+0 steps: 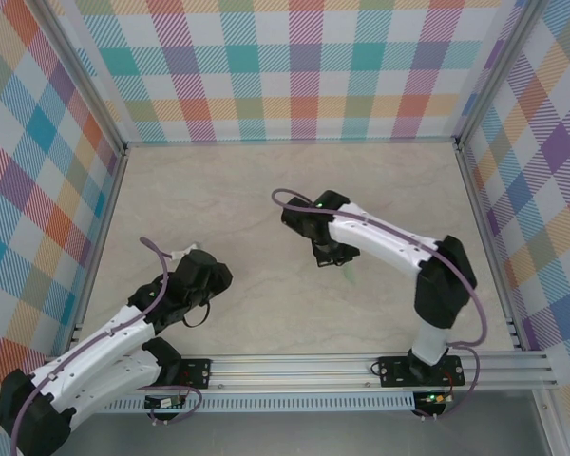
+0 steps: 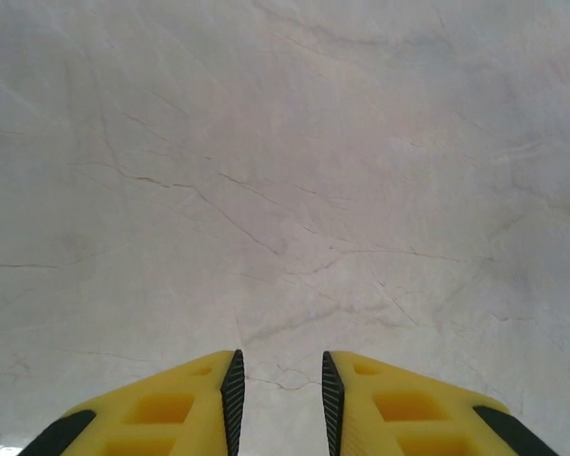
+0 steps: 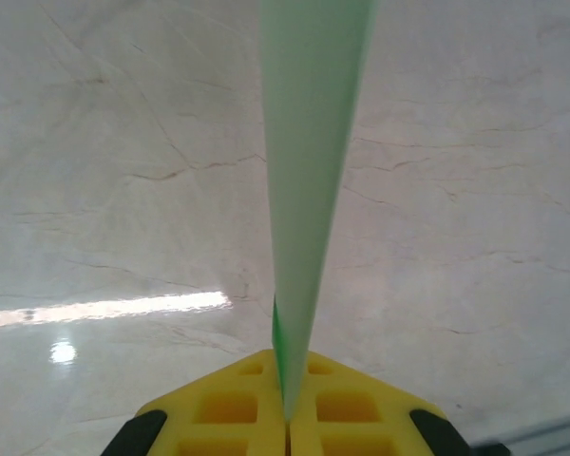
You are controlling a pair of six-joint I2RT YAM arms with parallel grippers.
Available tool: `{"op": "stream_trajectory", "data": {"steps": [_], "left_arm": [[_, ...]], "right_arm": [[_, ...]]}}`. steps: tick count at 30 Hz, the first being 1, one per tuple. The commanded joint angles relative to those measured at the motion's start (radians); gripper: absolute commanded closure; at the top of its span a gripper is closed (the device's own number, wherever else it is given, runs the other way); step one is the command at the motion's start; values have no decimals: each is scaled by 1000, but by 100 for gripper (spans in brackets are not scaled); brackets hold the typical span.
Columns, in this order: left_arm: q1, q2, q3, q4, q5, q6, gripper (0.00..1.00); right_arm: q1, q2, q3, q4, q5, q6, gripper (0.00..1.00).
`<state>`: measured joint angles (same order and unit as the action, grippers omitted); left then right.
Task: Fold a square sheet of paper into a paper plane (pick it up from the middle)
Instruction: Turn over the paper at the center of the table.
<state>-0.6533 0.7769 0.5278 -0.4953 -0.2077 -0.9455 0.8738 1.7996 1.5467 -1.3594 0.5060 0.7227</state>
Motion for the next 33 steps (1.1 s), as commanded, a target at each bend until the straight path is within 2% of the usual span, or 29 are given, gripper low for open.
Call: {"op": "stream_trajectory", "data": {"steps": [1, 7, 9, 15, 20, 24, 28, 30, 33], "left_arm": [[13, -53, -7, -87, -67, -30, 69], [14, -111, -35, -89, -70, -57, 67], [14, -121, -42, -84, -62, -62, 67], [15, -128, -46, -91, -32, -58, 66], [15, -126, -61, -52, 4, -52, 65], [17, -100, -65, -17, 38, -43, 65], [16, -50, -59, 27, 84, -27, 65], [16, -16, -52, 46, 106, -23, 65], [15, 35, -40, 75, 140, -13, 65]], "right_arm": [[51, 111, 87, -131, 70, 57, 92], [94, 335, 226, -3, -132, 9, 89], [94, 363, 249, 43, -201, 5, 84], [81, 305, 185, 246, -414, -20, 67], [52, 126, 4, 432, -513, -7, 50], [3, -40, -235, 673, -650, 23, 53], [-45, -127, -443, 909, -783, 81, 74], [-55, -135, -492, 962, -802, 104, 80], [-56, -123, -526, 988, -790, 127, 81]]}}
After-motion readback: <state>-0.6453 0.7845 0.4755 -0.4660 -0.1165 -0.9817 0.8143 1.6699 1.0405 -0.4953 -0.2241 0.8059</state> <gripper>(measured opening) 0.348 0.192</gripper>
